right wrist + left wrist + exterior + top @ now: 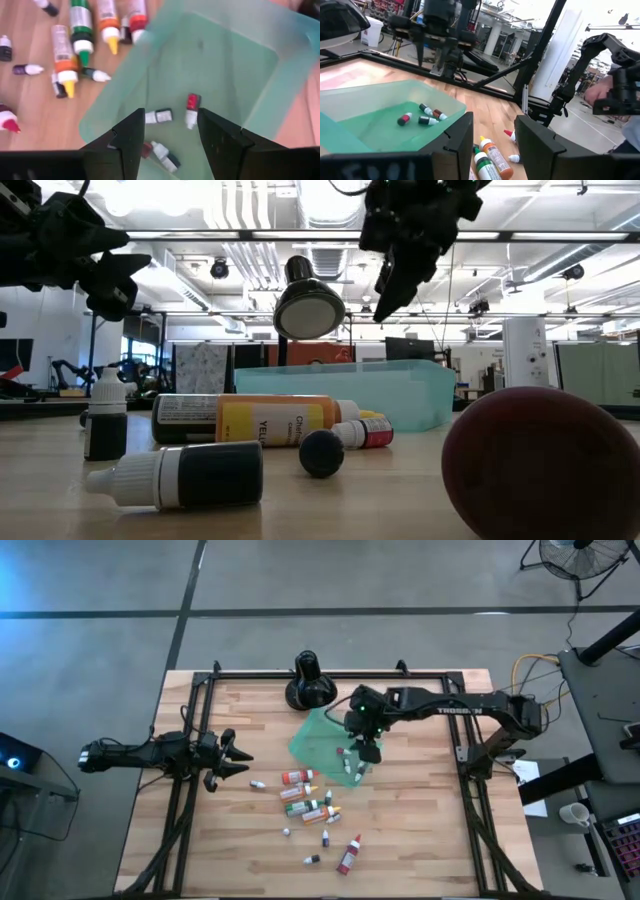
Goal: Pick & Place food coloring
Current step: Put the large red food coloring bottle into the green bin
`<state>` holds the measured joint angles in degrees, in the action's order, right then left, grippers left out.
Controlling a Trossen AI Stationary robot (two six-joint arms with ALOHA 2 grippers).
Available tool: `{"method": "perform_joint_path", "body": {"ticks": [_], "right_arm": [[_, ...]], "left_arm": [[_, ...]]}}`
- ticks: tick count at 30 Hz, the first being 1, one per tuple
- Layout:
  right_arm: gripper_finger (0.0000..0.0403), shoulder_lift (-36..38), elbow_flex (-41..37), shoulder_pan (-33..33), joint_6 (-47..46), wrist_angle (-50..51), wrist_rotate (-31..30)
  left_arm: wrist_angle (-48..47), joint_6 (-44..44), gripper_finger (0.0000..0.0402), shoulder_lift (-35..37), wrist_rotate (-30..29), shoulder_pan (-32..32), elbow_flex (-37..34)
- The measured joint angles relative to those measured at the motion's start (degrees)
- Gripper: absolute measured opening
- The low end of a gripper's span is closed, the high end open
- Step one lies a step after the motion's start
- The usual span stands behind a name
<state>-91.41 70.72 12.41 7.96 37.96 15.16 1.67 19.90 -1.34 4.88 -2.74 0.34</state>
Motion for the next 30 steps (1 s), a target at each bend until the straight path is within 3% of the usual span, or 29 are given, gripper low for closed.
{"method": "perform_joint_path", "body": {"ticks": [9, 21, 30], "right_arm": [[0.0171, -2.22, -0.11, -2.23, -0.65, -1.54, 2.49], [0.0180, -3.03, -0.54, -15.99, 4.33, 0.16, 2.80], [0.0171, -8.87, -0.68, -24.09, -6.62, -1.90, 2.74]], "left_arm": [[0.00, 0.02, 0.0117, 0.00, -0.01, 0.00, 0.01], [0.00, 0.00, 0.0117, 0.00, -0.01, -0.04, 0.00], [0.00, 0.02, 0.0117, 0.00, 0.00, -0.04, 0.00]]}}
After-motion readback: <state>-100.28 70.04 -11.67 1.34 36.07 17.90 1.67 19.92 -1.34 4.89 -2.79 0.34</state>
